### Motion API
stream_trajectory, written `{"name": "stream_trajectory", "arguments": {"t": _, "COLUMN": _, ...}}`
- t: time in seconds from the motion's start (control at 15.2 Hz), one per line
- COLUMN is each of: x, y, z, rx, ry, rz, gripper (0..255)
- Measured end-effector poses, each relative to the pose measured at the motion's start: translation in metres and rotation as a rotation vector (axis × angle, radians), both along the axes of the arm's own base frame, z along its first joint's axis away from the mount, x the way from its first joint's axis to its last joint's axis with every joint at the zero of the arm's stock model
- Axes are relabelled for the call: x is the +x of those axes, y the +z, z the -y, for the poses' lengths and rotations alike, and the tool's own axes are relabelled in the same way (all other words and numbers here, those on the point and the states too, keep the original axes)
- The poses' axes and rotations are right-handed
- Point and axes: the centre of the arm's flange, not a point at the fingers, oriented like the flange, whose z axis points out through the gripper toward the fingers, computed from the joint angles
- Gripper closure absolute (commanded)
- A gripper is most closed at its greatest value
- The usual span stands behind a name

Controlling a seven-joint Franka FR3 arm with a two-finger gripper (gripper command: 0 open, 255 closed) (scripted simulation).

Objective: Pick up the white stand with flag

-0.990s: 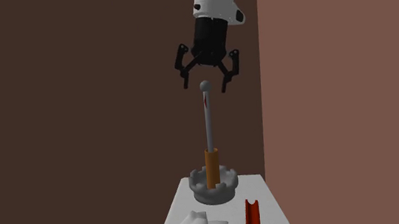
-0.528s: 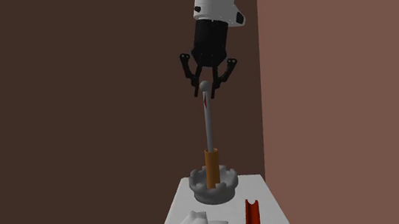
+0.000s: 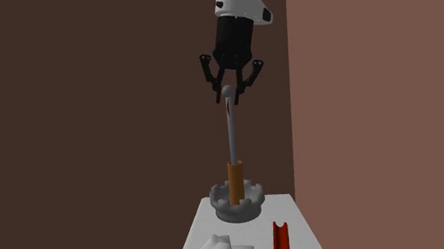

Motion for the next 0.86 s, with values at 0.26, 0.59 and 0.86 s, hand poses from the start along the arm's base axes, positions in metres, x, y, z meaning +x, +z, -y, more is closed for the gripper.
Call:
{"name": "stream_trajectory", "arguments": {"t": 0.26, "x": -0.001, "y": 0.021, "z": 0.001, "rx": 0.000, "ry": 0.000, "rz": 0.000, "gripper": 255}}
{"name": "stream_trajectory", "arguments": {"t": 0.59, "x": 0.000, "y": 0.046, "z": 0.000, "rx": 0.000, "ry": 0.000, "rz": 0.000, "gripper": 255}}
{"name": "stream_trajectory", "arguments": {"t": 0.86, "x": 0.000, "y": 0.066, "z": 0.000, "rx": 0.000, "ry": 0.000, "rz": 0.000, "gripper": 255}}
